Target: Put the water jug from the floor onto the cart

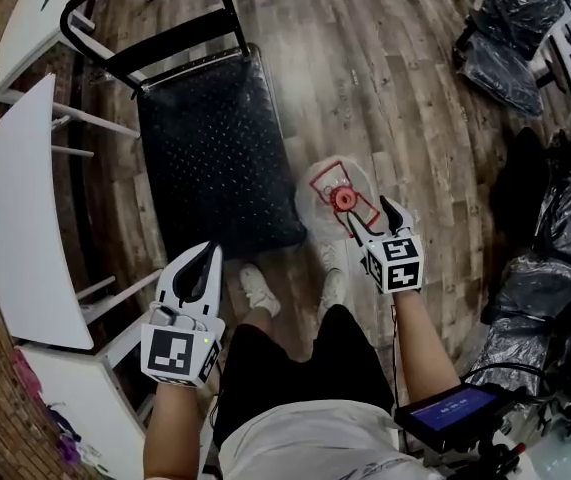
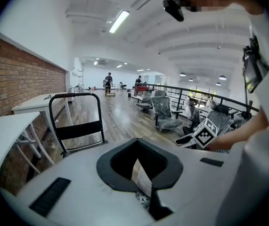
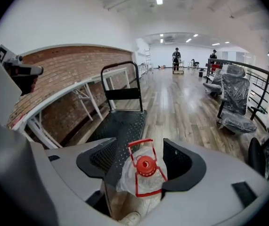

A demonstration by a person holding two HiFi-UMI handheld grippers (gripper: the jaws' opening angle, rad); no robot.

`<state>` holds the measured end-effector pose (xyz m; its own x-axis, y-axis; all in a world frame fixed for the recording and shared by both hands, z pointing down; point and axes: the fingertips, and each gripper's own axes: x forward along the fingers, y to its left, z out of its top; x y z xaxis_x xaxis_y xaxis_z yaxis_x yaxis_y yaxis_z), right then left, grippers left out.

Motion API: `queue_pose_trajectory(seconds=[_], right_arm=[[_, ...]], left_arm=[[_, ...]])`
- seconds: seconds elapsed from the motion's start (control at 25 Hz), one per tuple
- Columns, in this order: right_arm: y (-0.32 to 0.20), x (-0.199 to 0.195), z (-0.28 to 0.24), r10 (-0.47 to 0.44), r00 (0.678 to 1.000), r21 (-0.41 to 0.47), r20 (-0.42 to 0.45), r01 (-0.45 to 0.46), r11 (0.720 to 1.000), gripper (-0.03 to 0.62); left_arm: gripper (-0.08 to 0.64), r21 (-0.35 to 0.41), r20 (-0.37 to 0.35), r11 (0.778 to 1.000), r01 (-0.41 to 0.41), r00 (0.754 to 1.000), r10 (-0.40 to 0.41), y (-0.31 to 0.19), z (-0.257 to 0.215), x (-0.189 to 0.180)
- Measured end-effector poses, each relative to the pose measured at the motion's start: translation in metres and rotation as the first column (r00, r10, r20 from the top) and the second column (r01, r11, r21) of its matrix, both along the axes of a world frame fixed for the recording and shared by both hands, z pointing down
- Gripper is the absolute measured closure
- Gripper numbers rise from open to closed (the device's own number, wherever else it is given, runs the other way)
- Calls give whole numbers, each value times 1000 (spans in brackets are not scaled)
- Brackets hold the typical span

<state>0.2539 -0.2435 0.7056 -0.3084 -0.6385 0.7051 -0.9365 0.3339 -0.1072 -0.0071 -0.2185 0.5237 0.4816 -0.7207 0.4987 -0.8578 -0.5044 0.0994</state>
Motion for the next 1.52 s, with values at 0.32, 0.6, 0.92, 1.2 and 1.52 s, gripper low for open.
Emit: queue_pose_trajectory(seconds=[0.32, 0.6, 0.92, 1.2, 1.52], right_arm=[[-13, -15, 81, -78, 996, -85, -53, 73, 994, 275], [-20, -16, 132, -133, 985, -163, -111, 114, 980, 249], [-17, -17, 175, -167, 979, -234, -120, 136, 963, 249], [-15, -15, 190, -169, 973, -245, -158, 127, 961, 250], [-17, -10, 192, -164, 967, -213, -197, 121, 969, 279]], left_arm=[[560, -74, 22, 996, 52, 998, -51, 14, 44, -19], [560, -122, 23, 986, 114, 993, -112, 30, 70, -37], [560, -150, 35, 975, 164, 986, -161, 39, 88, -46], [560, -149, 35, 972, 181, 983, -178, 46, 92, -46], [560, -152, 39, 968, 201, 980, -197, 52, 93, -48]])
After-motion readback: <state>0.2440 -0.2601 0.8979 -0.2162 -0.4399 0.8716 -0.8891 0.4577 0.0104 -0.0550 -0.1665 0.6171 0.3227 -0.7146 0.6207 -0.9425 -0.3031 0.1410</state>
